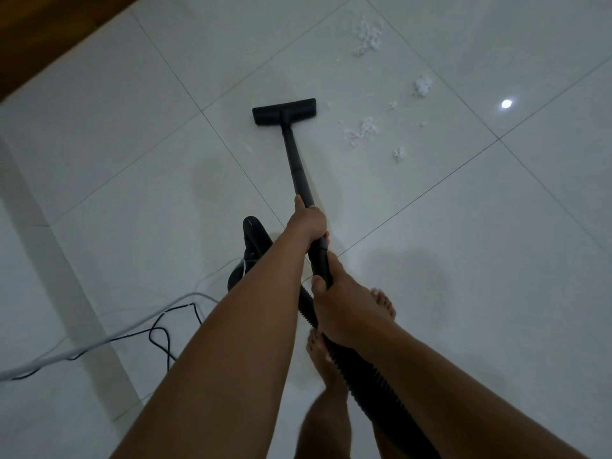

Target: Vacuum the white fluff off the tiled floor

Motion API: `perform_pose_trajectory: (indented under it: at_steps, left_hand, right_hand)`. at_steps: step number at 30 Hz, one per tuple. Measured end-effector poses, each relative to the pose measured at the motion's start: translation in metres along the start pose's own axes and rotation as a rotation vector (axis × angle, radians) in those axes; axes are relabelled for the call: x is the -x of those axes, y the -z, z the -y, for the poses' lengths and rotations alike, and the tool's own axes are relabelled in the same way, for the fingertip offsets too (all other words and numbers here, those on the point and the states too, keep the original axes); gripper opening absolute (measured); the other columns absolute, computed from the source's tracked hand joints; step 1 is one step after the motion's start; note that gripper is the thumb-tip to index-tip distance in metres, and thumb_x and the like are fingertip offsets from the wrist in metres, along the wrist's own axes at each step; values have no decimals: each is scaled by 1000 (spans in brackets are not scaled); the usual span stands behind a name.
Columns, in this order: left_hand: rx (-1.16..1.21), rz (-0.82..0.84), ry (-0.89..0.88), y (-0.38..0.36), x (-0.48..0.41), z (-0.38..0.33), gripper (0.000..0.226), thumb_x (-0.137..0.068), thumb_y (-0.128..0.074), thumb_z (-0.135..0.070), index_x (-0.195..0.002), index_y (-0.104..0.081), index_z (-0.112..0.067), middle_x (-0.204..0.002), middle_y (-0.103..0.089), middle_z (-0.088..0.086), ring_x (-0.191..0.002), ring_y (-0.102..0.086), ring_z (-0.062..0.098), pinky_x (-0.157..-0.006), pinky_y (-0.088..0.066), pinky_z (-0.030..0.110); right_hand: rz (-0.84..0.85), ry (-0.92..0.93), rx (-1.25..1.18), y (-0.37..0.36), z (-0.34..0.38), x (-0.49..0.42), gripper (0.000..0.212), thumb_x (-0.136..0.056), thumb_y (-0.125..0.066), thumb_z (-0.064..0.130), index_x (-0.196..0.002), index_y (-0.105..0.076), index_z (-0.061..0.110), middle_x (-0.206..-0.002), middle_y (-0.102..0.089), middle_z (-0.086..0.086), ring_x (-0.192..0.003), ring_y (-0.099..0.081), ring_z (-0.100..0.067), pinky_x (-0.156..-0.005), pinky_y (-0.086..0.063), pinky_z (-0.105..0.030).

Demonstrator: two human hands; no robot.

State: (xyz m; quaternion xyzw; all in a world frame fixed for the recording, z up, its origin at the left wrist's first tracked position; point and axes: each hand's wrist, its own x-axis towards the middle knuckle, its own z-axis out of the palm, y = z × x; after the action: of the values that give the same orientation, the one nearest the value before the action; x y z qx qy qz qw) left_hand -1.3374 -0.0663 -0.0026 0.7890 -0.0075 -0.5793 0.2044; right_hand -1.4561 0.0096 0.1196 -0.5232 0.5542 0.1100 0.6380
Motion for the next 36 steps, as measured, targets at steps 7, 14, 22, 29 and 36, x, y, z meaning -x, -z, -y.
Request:
perform_pose_trajectory:
  at_steps: [7, 14, 22, 29, 36]
  left_hand:
    - [-97, -22, -9, 1, 20, 37, 64, -106, -30, -24, -155, 2, -50, -96, -55, 13, -70, -57, 20, -80, -59, 35]
    - [-383, -68, -129, -6, 51, 68, 65, -105, -29, -21, -160, 5, -29, -145, -49, 15, -118, -57, 32, -101, -49, 42]
    - [-391, 1, -128, -21, 67, 94, 68, -105, -28, -18, -159, 11, -30, -142, -49, 15, -108, -58, 30, -98, -50, 42]
    - [-434, -5, -202, -25, 69, 120, 65, -102, -34, -15, -160, -5, -23, -153, -40, 20, -130, -51, 40, -102, -46, 46]
    - [-565, -3, -188, -31, 132, 165, 61, -107, -29, -12, -161, -2, -16, -159, -27, 19, -132, -46, 33, -106, -36, 40]
  right_hand:
    - [-41, -24, -36, -29, -25, 25, 53, -111, -29, 34, -161, -12, 38, -83, -62, -8, -26, -49, 0, -32, -35, -8]
    - [-61, -85, -173, -45, -53, 54, 52, -110, -36, 37, -159, -17, 41, -93, -70, -12, -38, -58, -10, -40, -49, -20]
    - [-54, -87, -136, -50, -79, 71, 56, -110, -33, 33, -161, -11, 40, -94, -65, -8, -35, -57, -6, -35, -43, -16]
    - [-19, -146, -227, -66, -100, 68, 55, -110, -34, 32, -159, -11, 43, -105, -64, -21, -38, -57, -12, -37, -47, -20]
    - [-59, -88, -161, -92, -138, 117, 58, -110, -37, 29, -161, -11, 34, -109, -55, -4, -57, -55, -6, -32, -35, -7]
